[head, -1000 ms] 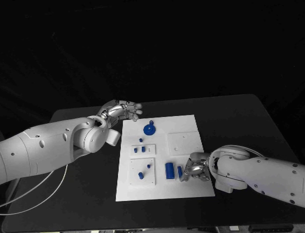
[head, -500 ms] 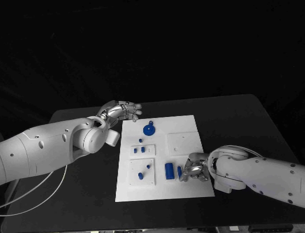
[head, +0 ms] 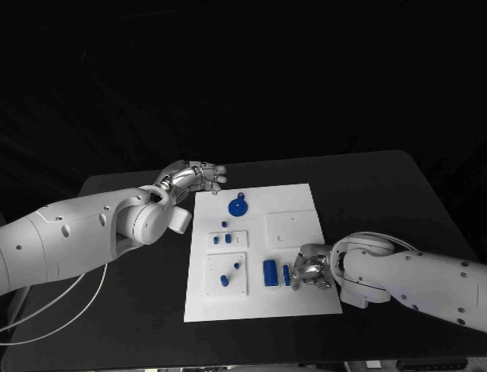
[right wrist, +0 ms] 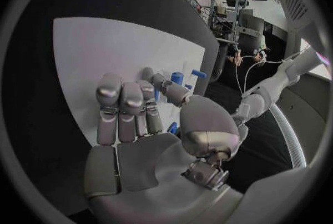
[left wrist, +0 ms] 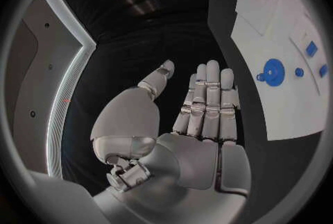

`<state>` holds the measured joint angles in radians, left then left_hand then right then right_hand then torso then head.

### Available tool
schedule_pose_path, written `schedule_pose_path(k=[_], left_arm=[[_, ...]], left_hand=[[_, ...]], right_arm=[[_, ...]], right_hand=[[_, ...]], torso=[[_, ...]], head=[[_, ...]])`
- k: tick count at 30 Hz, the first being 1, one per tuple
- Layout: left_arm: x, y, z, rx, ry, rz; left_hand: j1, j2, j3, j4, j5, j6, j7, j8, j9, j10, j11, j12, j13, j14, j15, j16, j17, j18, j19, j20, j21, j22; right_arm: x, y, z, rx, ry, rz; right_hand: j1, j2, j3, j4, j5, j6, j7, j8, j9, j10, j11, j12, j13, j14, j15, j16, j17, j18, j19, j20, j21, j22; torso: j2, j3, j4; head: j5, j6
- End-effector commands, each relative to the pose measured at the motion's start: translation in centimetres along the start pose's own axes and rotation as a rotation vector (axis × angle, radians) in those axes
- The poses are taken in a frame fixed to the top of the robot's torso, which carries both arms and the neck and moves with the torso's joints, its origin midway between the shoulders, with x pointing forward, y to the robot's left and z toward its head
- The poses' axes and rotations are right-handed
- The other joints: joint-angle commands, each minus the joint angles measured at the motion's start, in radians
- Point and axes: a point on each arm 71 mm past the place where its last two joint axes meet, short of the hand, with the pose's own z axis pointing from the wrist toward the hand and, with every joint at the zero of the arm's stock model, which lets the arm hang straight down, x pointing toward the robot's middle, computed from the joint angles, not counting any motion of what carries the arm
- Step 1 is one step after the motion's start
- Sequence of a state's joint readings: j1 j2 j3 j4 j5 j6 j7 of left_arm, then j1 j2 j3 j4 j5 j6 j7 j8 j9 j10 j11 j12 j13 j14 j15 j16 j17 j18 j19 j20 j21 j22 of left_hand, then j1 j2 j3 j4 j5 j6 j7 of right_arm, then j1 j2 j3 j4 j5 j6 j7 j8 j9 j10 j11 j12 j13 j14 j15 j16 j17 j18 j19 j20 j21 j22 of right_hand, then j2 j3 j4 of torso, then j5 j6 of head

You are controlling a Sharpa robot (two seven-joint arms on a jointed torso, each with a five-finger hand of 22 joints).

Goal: Assemble the parts on the task board

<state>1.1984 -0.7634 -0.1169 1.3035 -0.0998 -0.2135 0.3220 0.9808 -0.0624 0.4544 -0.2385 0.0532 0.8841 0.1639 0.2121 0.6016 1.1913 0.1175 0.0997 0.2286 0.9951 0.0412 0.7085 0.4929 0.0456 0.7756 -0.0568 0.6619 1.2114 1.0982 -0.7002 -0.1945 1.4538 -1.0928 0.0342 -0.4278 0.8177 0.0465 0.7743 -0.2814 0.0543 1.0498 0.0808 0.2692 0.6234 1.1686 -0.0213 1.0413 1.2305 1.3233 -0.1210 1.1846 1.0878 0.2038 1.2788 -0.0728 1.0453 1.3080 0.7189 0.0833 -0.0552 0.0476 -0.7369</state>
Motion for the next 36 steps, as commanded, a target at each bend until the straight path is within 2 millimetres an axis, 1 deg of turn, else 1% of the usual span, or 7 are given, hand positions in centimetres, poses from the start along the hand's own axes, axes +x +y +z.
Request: schedule_pose_path(k=[1,12,18,22,26,31,36], left_arm=[[0.2,-0.1,0.0,0.007,0.015,-0.010],[0.2,-0.1,0.0,0.006,0.015,-0.010],[0.2,-0.1,0.0,0.004,0.014,-0.010],[0.2,-0.1,0.0,0.004,0.016,-0.010],[0.1,-0.1,0.0,0.004,0.012,-0.009],[-0.1,0.0,0.1,0.005,0.007,-0.007],[-0.3,0.0,0.2,0.006,0.001,-0.004]], left_hand=[[-0.009,0.004,0.001,0.006,0.001,-0.005,0.001,0.006,-0.001,-0.008,-0.001,-0.006,0.002,0.002,0.004,-0.004,0.002,0.015,0.005,0.003,-0.006,0.001],[-0.010,0.004,0.002,0.007,0.001,-0.005,0.001,0.006,-0.002,-0.009,-0.001,-0.006,0.002,0.002,0.004,-0.005,0.003,0.015,0.006,0.003,-0.007,0.001],[-0.010,0.004,0.002,0.008,0.001,-0.005,0.001,0.006,-0.002,-0.009,-0.001,-0.006,0.002,0.002,0.004,-0.005,0.003,0.015,0.006,0.003,-0.007,0.002],[-0.010,0.004,0.002,0.008,0.001,-0.005,0.001,0.006,-0.002,-0.009,-0.001,-0.006,0.002,0.002,0.004,-0.005,0.004,0.015,0.006,0.003,-0.007,0.002],[-0.009,0.004,0.002,0.008,0.001,-0.005,0.001,0.006,-0.002,-0.009,-0.001,-0.006,0.002,0.002,0.004,-0.006,0.004,0.015,0.006,0.003,-0.007,0.002],[-0.009,0.004,0.002,0.008,0.001,-0.005,0.001,0.006,-0.002,-0.009,-0.001,-0.006,0.002,0.002,0.004,-0.006,0.004,0.015,0.006,0.003,-0.007,0.002],[-0.009,0.003,0.002,0.008,0.001,-0.005,0.001,0.006,-0.002,-0.009,-0.001,-0.006,0.002,0.002,0.004,-0.006,0.005,0.015,0.006,0.002,-0.008,0.003]], right_arm=[[0.2,0.1,0.1,-0.002,-0.014,-0.009],[0.1,-0.3,0.1,0.006,-0.015,-0.007],[0.0,-0.7,-0.1,0.009,-0.019,0.003],[-0.1,-1.0,-0.4,0.003,-0.031,0.048],[-0.2,-1.3,-0.9,-0.024,-0.041,0.108],[-1.9,-0.9,-1.6,-0.085,-0.097,0.153],[-4.3,-0.5,-2.2,-0.160,-0.176,0.226]], right_hand=[[-0.012,-0.001,0.002,-0.006,-0.005,0.000,0.005,-0.004,-0.001,0.003,-0.003,-0.001,0.001,-0.003,-0.006,0.000,0.001,0.058,-0.002,0.006,0.003,0.011],[-0.019,-0.002,0.006,-0.004,-0.005,0.002,0.005,-0.003,0.000,0.004,-0.003,-0.001,0.002,-0.003,-0.005,0.001,0.002,0.058,-0.001,0.007,0.005,0.011],[-0.034,-0.020,0.003,-0.007,0.005,0.002,0.006,-0.004,-0.001,0.005,-0.001,-0.001,0.003,-0.002,-0.004,0.001,0.002,0.058,0.000,0.010,0.007,0.012],[-0.055,-0.055,-0.029,-0.007,0.090,0.001,0.007,-0.006,-0.002,0.005,0.000,-0.002,0.004,-0.002,-0.004,0.000,0.001,0.058,0.002,0.010,0.008,0.011],[-0.069,-0.095,-0.059,-0.005,0.108,-0.012,0.010,-0.012,-0.003,0.001,0.002,-0.004,0.004,-0.001,-0.003,-0.002,0.000,0.058,0.003,0.008,0.006,0.009],[-0.077,-0.148,-0.102,-0.002,0.090,-0.066,0.026,-0.037,-0.007,-0.004,0.017,0.001,0.009,0.000,0.010,-0.003,0.000,0.058,0.003,0.003,0.002,0.005],[-0.083,-0.160,-0.126,0.001,0.072,-0.077,0.030,-0.039,-0.003,-0.007,0.020,0.002,0.010,-0.001,0.013,-0.005,-0.001,0.058,0.002,0.000,-0.002,0.003]], torso=[[0.000,0.0008,-0.0003],[0.000,0.0001,-0.0004],[0.000,0.0000,0.0002],[-0.001,-0.0005,-0.0003],[-0.001,-0.0002,-0.0007],[-0.002,-0.0008,-0.0013],[-0.004,-0.0016,-0.0013]], head=[[0.000,0.001],[0.000,0.001],[0.001,-0.001],[0.002,0.000],[0.003,0.002],[0.002,0.009],[-0.005,0.031]])
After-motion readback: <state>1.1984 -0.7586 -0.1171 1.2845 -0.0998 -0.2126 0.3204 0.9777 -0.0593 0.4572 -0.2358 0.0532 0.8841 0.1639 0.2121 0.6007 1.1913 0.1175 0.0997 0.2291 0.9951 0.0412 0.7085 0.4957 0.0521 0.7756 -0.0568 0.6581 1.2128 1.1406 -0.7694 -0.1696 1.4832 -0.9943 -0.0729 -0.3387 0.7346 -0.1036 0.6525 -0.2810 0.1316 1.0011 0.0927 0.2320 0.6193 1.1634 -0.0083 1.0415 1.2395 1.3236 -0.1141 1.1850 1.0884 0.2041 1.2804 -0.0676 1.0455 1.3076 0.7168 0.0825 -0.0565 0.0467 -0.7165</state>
